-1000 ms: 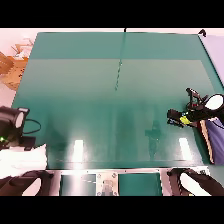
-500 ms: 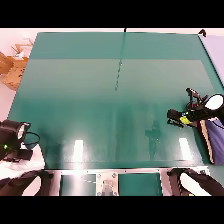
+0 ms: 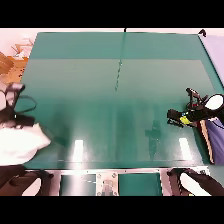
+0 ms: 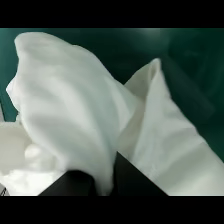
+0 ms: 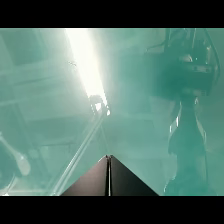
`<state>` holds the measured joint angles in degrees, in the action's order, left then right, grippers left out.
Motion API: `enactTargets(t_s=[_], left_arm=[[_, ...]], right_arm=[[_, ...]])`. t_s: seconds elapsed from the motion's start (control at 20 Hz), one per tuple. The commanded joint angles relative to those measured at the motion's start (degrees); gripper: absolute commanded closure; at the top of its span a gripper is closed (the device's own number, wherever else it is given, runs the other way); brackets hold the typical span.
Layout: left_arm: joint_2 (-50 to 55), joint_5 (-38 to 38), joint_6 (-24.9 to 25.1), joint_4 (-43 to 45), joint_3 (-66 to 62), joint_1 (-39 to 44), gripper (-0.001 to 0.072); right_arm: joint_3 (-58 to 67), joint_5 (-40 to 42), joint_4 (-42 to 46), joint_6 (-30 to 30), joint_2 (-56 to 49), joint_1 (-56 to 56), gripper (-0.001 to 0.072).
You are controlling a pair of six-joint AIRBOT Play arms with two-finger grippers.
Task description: Fold the shirts.
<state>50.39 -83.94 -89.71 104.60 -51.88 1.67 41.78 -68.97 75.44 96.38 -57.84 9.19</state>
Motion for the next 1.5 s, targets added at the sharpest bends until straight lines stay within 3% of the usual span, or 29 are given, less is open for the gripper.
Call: enactTargets(t_s=[0.0,0.25,0.45,0.5,0.55,0.6,0.7,0.9,1.1,1.2,1.35,1.4,1.45], left_arm=[[0.02,6.14,-2.27,-9.11,-11.06,10.4,0.0687],[6.67,25.83,-3.39,-18.38,-13.88,25.22,0.0687],[18.82,38.1,-4.79,-22.88,-13.9,30.77,0.0684],[21.03,40.44,-4.98,-24.39,-13.9,30.88,0.0597],[22.49,41.86,-5.09,-25.97,-13.94,30.71,0.0141],[22.91,42.12,-7.02,-25.27,-14.01,30.58,0.0015],[22.51,37.99,-7.34,-23.93,-15.85,29.09,-0.0005],[21.75,19.04,-7.3,-22.14,-22.93,22.1,-0.0005],[21.35,7.5,-7.3,-19.3,-22.05,13.07,-0.0004],[21.35,7.72,-7.32,-19.76,-18.34,9.75,-0.0004],[21.4,15.58,-7.3,-21.68,-9.44,8.98,-0.0004],[21.4,19.69,-7.3,-24.17,-6.51,8.98,-0.0004],[21.4,24.13,-7.26,-27.5,-3.82,8.98,-0.0004]], right_arm=[[-0.04,-0.02,-0.02,0.0,0.04,-0.04,0.0694],[-0.04,-0.02,-0.02,0.0,0.04,-0.04,0.0694],[-0.04,-0.02,-0.02,0.0,0.04,-0.04,0.0694],[-0.04,-0.02,-0.02,0.0,0.04,-0.04,0.0694],[-0.04,-0.02,-0.02,0.0,0.04,-0.04,0.0694],[-0.04,-0.02,-0.02,0.02,0.04,-0.04,0.0694],[-0.04,0.02,0.02,0.0,0.04,-0.04,0.0694],[-0.04,0.09,-0.02,0.0,0.04,-0.04,0.0694],[-0.04,0.2,-0.11,0.02,0.04,-0.07,0.0694],[-0.07,1.03,-0.5,0.0,0.04,-0.07,0.0694],[-0.04,5.9,-5.49,-0.04,-0.46,-0.07,0.0694],[-0.04,7.37,-9.49,-1.16,-1.11,-0.09,0.0658],[-0.04,8.15,-14.97,-5.35,-2.27,-0.44,0.0466]])
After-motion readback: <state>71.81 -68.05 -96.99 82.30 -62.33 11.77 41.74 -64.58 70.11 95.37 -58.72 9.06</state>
